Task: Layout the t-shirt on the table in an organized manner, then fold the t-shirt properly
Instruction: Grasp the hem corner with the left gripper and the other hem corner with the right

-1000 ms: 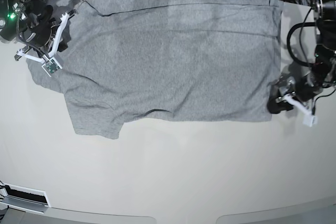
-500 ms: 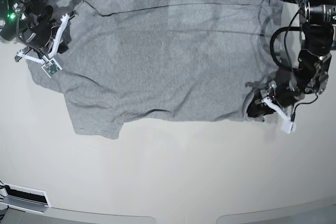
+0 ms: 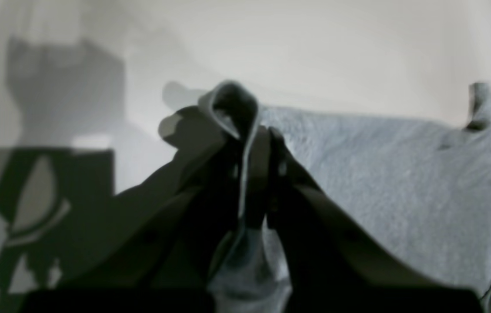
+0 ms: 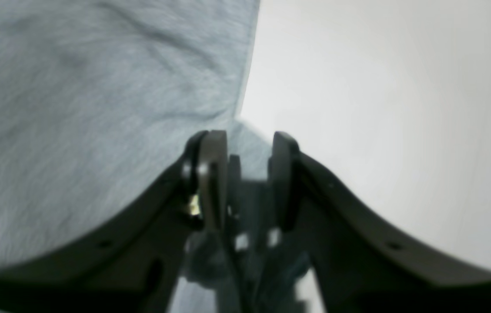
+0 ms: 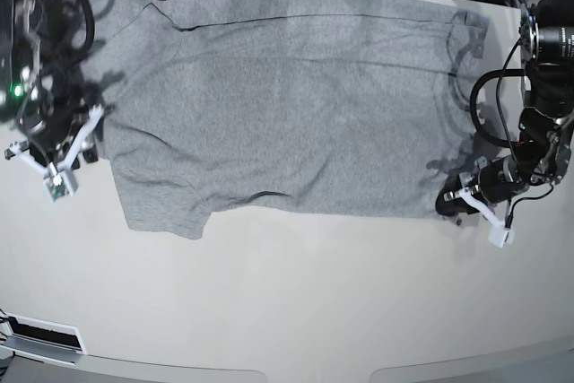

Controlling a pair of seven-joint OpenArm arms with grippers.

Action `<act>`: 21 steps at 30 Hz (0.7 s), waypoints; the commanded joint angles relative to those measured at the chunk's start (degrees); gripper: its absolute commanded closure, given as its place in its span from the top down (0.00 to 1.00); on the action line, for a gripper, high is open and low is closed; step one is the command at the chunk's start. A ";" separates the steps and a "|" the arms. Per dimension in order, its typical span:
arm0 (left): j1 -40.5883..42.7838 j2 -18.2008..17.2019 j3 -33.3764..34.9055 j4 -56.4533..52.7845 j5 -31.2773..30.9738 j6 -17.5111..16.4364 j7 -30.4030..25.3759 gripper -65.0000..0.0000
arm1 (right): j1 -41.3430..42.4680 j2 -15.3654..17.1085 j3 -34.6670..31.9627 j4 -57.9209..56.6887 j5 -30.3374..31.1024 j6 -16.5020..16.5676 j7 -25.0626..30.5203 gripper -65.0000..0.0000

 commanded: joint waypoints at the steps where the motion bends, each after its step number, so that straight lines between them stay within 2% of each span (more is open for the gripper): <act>1: -1.81 -0.83 -0.24 0.81 -0.72 -0.52 -1.38 0.00 | 3.76 0.37 0.31 -2.69 0.61 -0.17 1.22 0.39; 4: -1.79 -0.81 -0.24 0.81 -0.74 1.33 -0.94 0.00 | 12.76 -1.09 0.31 -15.74 3.65 3.19 1.22 0.49; 6: -1.79 -0.83 -0.24 0.81 0.00 3.37 -0.74 0.00 | 18.71 -1.75 0.31 -24.52 6.43 5.90 1.25 0.49; 10: -1.79 -0.85 -0.24 0.81 1.42 3.65 -0.76 0.00 | 29.16 -2.99 0.31 -40.79 10.08 9.18 1.22 0.49; 14: -1.79 -0.85 -0.24 0.81 1.42 2.99 -0.74 0.00 | 35.12 -4.00 0.31 -52.72 11.34 9.40 1.75 0.49; 17: -1.77 -0.85 -0.24 0.81 1.42 0.87 -0.74 0.00 | 35.91 -4.57 0.31 -56.57 11.32 10.29 4.39 0.49; 21: -1.79 -0.83 -0.24 0.81 1.40 0.00 -0.76 0.00 | 35.36 -5.99 0.31 -57.22 7.23 7.96 7.41 0.49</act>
